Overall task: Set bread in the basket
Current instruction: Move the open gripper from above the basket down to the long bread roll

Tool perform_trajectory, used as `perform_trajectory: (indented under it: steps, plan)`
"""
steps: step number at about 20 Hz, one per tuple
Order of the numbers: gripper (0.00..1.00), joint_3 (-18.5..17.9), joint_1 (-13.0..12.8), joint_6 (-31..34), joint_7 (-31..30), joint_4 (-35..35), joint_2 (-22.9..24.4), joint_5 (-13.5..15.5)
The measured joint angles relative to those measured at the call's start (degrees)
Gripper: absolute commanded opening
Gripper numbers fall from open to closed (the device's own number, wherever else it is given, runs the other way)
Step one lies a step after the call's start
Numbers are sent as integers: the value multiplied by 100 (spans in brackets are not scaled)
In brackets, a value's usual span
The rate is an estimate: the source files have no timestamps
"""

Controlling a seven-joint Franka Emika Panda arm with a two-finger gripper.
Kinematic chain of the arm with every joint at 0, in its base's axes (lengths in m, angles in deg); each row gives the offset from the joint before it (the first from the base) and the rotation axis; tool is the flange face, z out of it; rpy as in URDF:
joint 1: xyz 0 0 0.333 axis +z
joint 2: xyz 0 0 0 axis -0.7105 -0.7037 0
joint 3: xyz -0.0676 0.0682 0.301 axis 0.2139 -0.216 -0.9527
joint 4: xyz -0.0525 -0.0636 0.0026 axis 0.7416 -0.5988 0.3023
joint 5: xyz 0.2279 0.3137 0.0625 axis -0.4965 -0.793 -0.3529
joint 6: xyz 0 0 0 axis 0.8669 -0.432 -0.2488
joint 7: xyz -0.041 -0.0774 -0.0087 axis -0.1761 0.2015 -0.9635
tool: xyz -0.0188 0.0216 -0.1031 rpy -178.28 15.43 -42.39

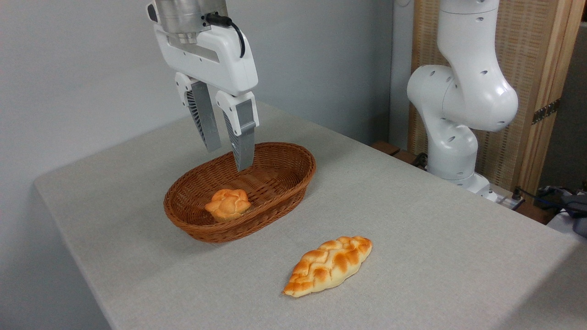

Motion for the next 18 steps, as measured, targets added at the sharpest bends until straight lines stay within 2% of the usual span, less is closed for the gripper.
perform_trajectory:
  steps: [14, 16, 18]
  plan:
    - [100, -9, 11, 0, 0, 71, 12, 0]
    - [100, -58, 26, -70, 45, 250, 113, -13]
    - [100, -228, 98, -461, 270, 798, 406, -28]
